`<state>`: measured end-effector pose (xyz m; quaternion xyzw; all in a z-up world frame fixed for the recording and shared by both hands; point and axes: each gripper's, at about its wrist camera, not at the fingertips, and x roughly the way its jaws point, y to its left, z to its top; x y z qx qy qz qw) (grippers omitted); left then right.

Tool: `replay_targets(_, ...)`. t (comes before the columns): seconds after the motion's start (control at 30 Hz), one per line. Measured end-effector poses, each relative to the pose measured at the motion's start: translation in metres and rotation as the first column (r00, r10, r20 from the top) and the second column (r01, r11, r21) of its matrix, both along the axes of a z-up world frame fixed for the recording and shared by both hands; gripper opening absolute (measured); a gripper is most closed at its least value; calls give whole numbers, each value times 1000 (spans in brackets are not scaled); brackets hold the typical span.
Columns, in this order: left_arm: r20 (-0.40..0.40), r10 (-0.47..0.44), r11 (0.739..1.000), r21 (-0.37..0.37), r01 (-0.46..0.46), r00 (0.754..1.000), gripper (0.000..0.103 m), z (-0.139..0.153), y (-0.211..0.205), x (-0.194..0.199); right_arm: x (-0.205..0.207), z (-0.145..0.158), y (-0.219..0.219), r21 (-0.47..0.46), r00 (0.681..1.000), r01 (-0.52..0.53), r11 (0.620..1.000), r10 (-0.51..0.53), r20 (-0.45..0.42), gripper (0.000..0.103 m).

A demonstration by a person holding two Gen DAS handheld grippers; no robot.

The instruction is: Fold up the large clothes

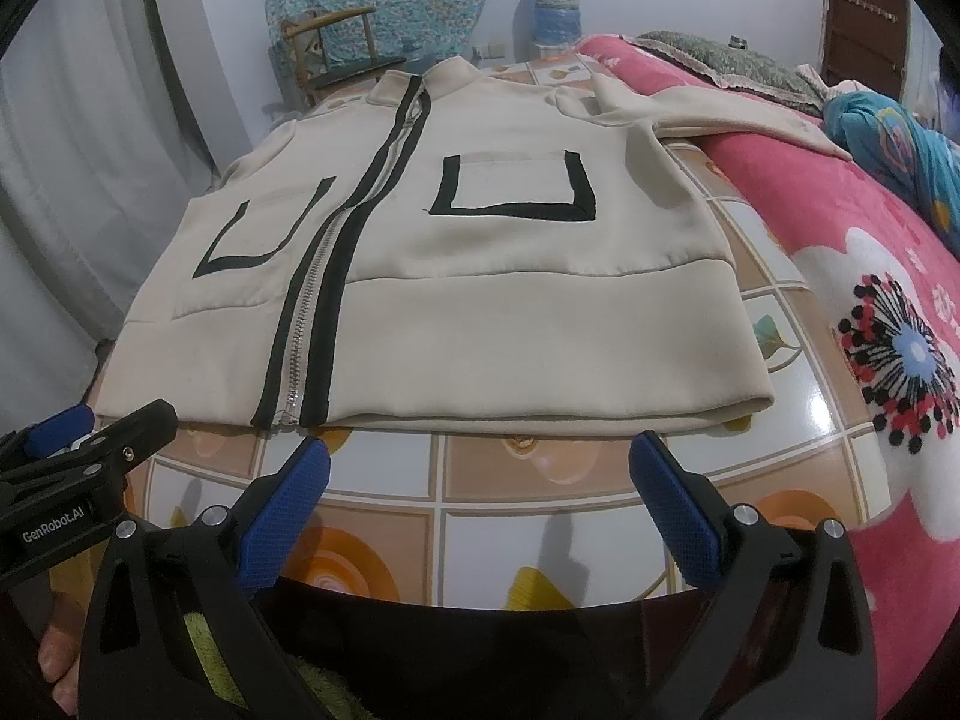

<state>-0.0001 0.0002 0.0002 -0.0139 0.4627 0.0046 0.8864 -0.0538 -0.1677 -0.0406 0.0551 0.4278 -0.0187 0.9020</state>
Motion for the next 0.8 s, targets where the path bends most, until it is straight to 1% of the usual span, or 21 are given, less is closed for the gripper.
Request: replay_targets(0.8, -2, 1, 1000, -2, -1, 1000, 95, 1, -3, 1, 1, 1, 1, -8, 1000, 1, 1000, -1, 0, 97)
